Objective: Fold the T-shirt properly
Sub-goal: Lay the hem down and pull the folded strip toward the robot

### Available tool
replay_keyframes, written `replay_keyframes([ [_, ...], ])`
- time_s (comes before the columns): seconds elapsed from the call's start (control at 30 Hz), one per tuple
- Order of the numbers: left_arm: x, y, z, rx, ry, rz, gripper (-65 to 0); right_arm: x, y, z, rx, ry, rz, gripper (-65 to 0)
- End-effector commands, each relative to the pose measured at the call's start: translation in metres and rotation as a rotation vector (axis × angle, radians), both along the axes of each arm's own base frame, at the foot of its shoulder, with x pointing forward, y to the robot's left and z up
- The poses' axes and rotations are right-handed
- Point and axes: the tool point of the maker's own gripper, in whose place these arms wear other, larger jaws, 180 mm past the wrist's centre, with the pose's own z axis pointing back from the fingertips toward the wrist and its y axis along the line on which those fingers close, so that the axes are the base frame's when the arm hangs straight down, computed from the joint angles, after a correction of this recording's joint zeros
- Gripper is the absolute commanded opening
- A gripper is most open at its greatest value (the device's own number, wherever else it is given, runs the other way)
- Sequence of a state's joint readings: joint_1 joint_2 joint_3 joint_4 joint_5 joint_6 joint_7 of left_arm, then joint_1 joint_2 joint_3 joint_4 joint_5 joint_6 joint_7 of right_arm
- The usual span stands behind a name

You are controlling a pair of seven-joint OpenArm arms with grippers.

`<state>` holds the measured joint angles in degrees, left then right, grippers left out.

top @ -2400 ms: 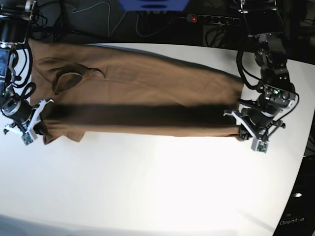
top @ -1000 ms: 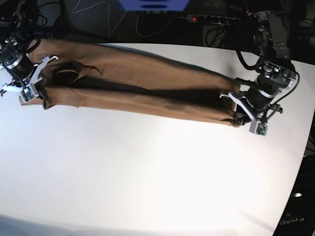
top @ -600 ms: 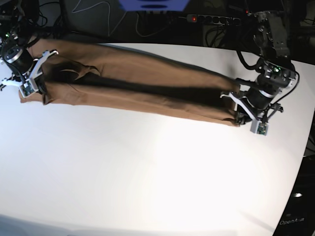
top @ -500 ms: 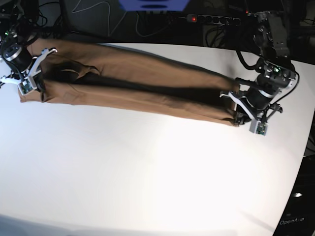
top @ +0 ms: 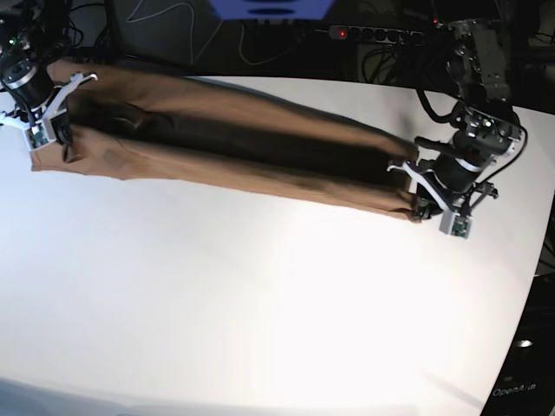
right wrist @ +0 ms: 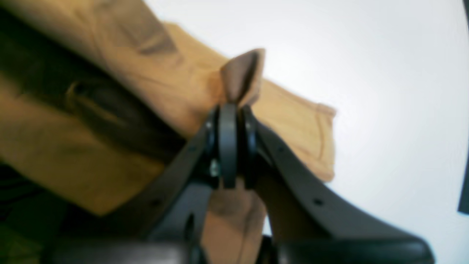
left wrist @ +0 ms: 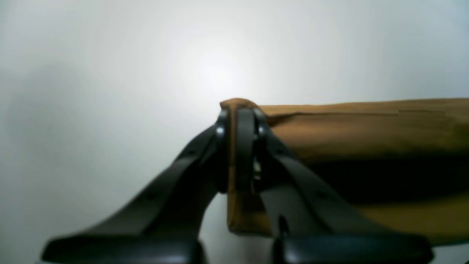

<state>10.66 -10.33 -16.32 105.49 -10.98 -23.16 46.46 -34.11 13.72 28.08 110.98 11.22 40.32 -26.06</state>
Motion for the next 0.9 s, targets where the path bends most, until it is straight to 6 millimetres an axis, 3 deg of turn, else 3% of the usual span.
replay_keyframes([
  [0.0, 0.007, 0.001, 0.013, -0.001, -0.05, -0.004, -62.7, 0.005, 0.001, 0.01, 0.001, -0.042, 0.008, -64.9],
  [0.27, 0.007, 0.001, 0.012, 0.002, -0.048, -0.005, -62.7, -0.005, 0.02, 0.009, 0.068, -0.08, 0.024, -64.9],
  [0.87, 0.009, 0.001, 0.015, 0.001, -0.056, -0.005, -62.7, -0.026, 0.031, 0.006, 0.121, -0.087, 0.023, -64.9],
])
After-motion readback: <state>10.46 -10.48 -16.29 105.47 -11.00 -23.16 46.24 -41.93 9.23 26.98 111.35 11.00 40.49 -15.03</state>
